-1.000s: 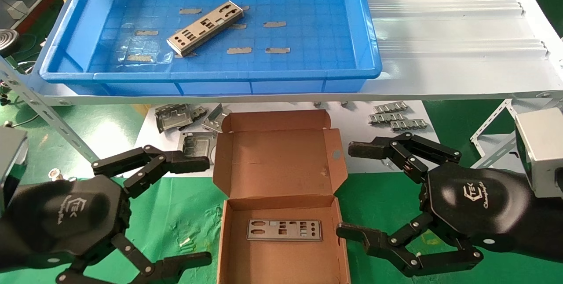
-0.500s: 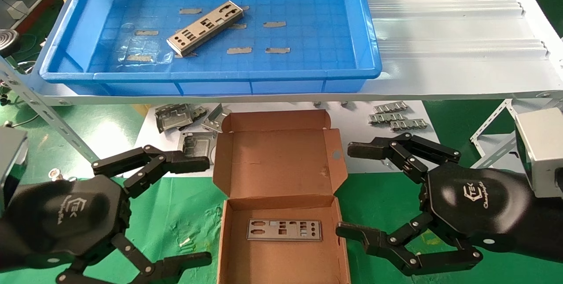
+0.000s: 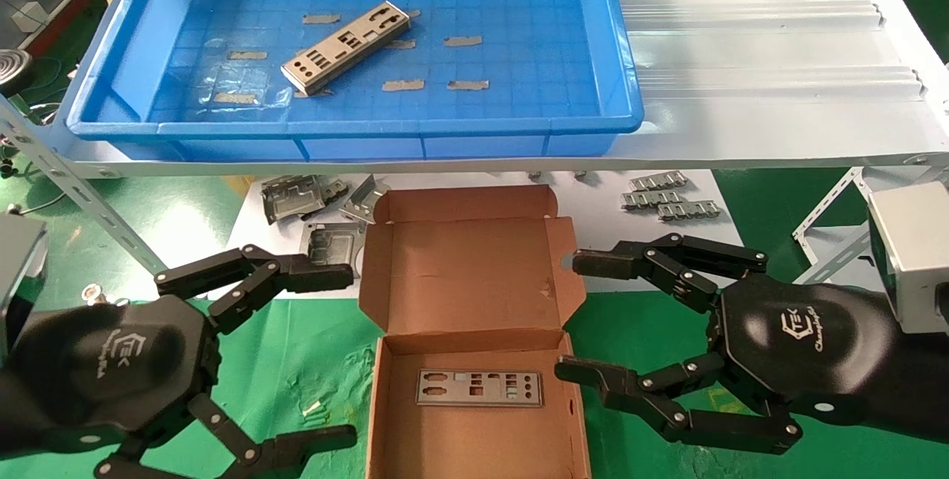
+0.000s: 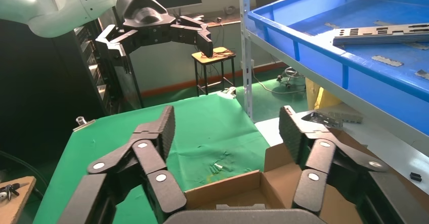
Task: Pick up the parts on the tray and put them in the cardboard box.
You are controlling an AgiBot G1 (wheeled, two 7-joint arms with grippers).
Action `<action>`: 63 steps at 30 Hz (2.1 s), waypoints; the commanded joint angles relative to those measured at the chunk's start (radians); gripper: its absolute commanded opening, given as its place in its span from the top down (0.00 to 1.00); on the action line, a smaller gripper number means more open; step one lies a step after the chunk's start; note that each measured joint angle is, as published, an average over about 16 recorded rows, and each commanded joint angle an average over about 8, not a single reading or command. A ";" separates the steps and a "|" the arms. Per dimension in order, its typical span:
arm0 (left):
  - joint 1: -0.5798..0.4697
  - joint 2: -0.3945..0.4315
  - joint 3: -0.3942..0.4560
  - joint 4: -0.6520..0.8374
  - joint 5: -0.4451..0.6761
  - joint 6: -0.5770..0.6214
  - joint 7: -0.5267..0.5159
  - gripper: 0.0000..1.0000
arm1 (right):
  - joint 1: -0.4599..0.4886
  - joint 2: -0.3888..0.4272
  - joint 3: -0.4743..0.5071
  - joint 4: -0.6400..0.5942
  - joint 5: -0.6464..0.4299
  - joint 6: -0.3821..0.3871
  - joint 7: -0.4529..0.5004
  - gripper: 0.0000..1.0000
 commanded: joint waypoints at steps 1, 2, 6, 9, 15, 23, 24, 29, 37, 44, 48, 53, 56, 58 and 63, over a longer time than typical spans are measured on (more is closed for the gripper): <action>0.000 0.000 0.000 0.000 0.000 0.000 0.000 0.00 | 0.000 0.000 0.000 0.000 0.000 0.000 0.000 1.00; 0.000 0.000 0.000 0.000 0.000 0.000 0.000 0.00 | 0.000 0.000 0.000 0.000 0.000 0.000 0.000 1.00; 0.000 0.000 0.000 0.000 0.000 0.000 0.000 0.00 | 0.000 0.000 0.000 0.000 0.000 0.000 0.000 1.00; 0.000 0.000 0.000 0.000 0.000 0.000 0.000 0.00 | 0.000 0.000 0.000 0.000 0.000 0.000 0.000 1.00; 0.000 0.000 0.000 0.000 0.000 0.000 0.000 0.00 | 0.000 0.000 0.000 0.000 0.000 0.000 0.000 1.00; 0.000 0.000 0.000 0.000 0.000 0.000 0.000 0.00 | 0.000 0.000 0.000 0.000 0.000 0.000 0.000 1.00; 0.000 0.000 0.000 0.000 0.000 0.000 0.000 0.00 | 0.000 0.000 0.000 0.000 0.000 0.000 0.000 1.00; 0.000 0.000 0.000 0.000 0.000 0.000 0.000 0.00 | 0.000 0.000 0.000 0.000 0.000 0.000 0.000 1.00; 0.000 0.000 0.000 0.000 0.000 0.000 0.000 0.00 | 0.000 0.000 0.000 0.000 0.000 0.000 0.000 1.00; -0.001 0.000 0.000 -0.001 0.000 0.000 0.000 0.00 | 0.000 0.000 0.000 0.000 0.000 0.000 0.000 1.00; -0.029 0.008 0.003 -0.005 0.014 -0.009 -0.004 0.00 | 0.000 0.000 0.000 0.000 0.000 0.000 0.000 1.00; -0.140 0.045 0.024 0.002 0.088 -0.041 -0.015 0.00 | 0.000 0.000 0.000 0.000 0.000 0.000 0.000 1.00; -0.235 0.085 0.045 0.037 0.154 -0.066 -0.014 0.00 | 0.000 0.000 0.000 0.000 0.000 0.000 0.000 1.00; -0.301 0.119 0.061 0.079 0.199 -0.082 -0.011 0.00 | 0.000 0.000 0.000 0.000 0.000 0.000 0.000 1.00; -0.457 0.208 0.106 0.227 0.308 -0.118 0.002 0.00 | 0.000 0.000 0.000 0.000 0.000 0.000 0.000 1.00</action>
